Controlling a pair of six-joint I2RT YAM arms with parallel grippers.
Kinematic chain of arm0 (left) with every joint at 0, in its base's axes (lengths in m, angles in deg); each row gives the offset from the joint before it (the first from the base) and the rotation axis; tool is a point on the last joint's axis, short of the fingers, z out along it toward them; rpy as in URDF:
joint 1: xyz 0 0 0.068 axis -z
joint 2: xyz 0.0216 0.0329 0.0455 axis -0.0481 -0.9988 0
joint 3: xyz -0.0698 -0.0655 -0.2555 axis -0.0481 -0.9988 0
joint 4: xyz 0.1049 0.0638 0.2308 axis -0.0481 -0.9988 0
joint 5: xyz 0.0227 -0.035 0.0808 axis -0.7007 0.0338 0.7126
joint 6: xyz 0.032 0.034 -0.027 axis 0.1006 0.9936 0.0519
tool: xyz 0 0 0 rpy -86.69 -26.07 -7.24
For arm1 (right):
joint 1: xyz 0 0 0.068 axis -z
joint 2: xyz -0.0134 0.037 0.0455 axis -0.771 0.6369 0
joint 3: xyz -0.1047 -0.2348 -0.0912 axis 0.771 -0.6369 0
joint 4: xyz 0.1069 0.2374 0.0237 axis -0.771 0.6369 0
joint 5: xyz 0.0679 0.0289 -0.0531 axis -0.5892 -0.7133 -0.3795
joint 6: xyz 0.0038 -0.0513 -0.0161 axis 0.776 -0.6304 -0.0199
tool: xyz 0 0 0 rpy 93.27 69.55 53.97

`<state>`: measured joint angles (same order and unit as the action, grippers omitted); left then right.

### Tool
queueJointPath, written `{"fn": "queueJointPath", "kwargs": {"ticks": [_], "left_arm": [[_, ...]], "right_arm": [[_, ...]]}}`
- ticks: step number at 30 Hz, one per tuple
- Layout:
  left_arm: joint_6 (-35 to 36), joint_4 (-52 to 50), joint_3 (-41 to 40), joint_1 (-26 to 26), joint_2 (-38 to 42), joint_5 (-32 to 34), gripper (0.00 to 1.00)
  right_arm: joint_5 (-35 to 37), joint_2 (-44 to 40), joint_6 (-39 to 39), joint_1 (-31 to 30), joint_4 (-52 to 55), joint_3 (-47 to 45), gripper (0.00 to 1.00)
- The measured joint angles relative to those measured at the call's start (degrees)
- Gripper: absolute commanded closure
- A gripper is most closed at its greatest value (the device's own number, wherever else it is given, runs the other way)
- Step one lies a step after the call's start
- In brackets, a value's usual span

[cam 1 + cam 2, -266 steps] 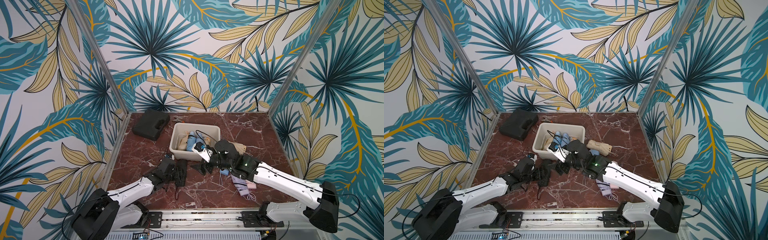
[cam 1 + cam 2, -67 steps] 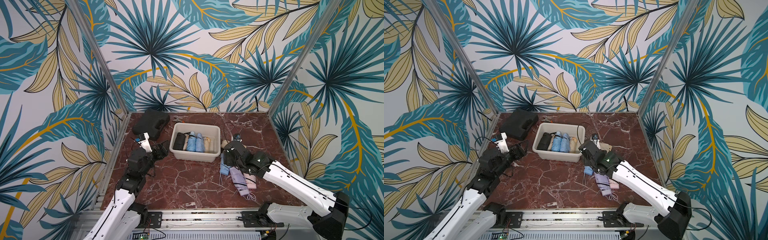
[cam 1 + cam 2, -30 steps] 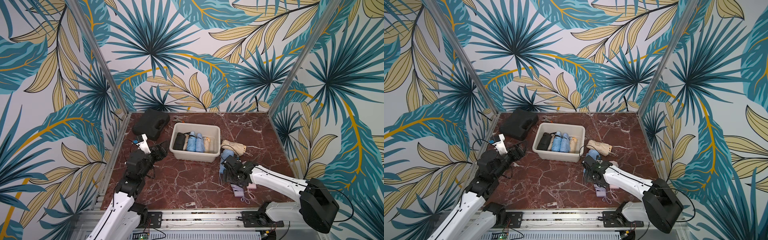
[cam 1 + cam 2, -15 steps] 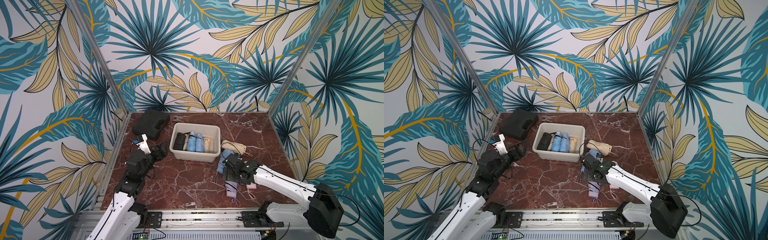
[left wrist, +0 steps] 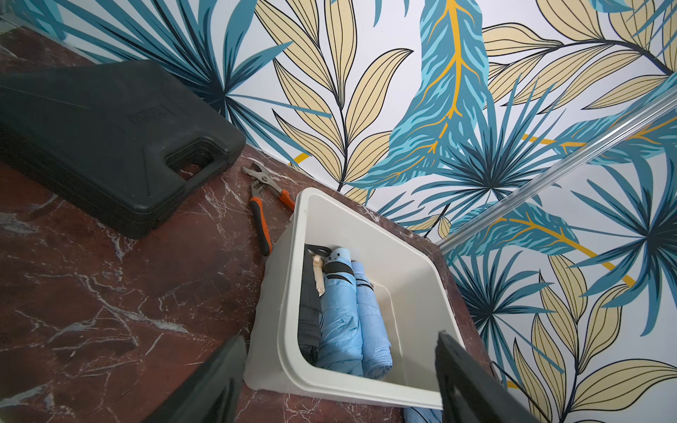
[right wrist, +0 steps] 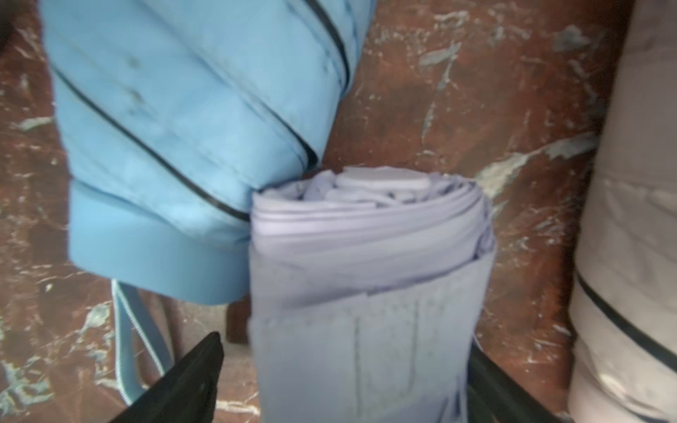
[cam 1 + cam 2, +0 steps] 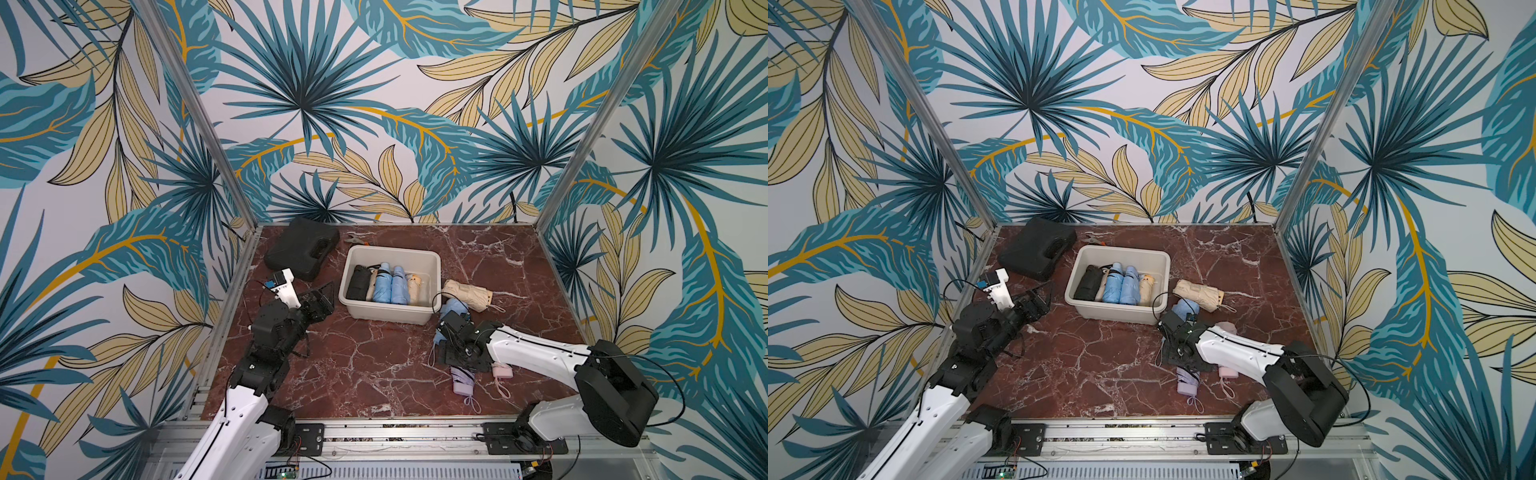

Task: Put the umbrella into the storage box
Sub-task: Pick up the umbrella from the center of the board.

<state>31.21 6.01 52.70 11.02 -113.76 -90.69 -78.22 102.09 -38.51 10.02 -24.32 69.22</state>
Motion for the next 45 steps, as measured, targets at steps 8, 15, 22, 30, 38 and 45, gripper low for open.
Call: {"fn": "queueJointPath", "kwargs": {"ticks": [8,15,22,30,38,45], "left_arm": [[1.2,-0.1,0.0,0.0,0.0,-0.5,0.16],[3.4,-0.7,1.9,0.0,-0.4,-3.3,0.18],[4.3,0.0,4.2,0.1,-1.7,-9.3,0.21],[5.8,7.4,4.7,10.6,-6.5,-16.1,0.24],[13.6,10.1,6.0,22.6,-9.6,-14.7,0.27],[22.1,16.7,3.0,29.7,-9.5,-9.9,0.27]], "right_arm": [[-0.6,-1.3,1.5,0.0,-0.9,-0.3,0.37],[-0.8,-4.2,3.1,0.0,-2.6,-2.7,0.54],[-0.7,-8.6,4.6,0.0,-2.7,-4.6,0.59],[2.6,-23.1,7.1,0.0,3.2,-4.9,0.66],[5.2,-31.5,8.7,0.0,8.9,-2.9,0.73],[5.9,-31.6,8.9,0.0,11.0,5.1,0.77]]}}
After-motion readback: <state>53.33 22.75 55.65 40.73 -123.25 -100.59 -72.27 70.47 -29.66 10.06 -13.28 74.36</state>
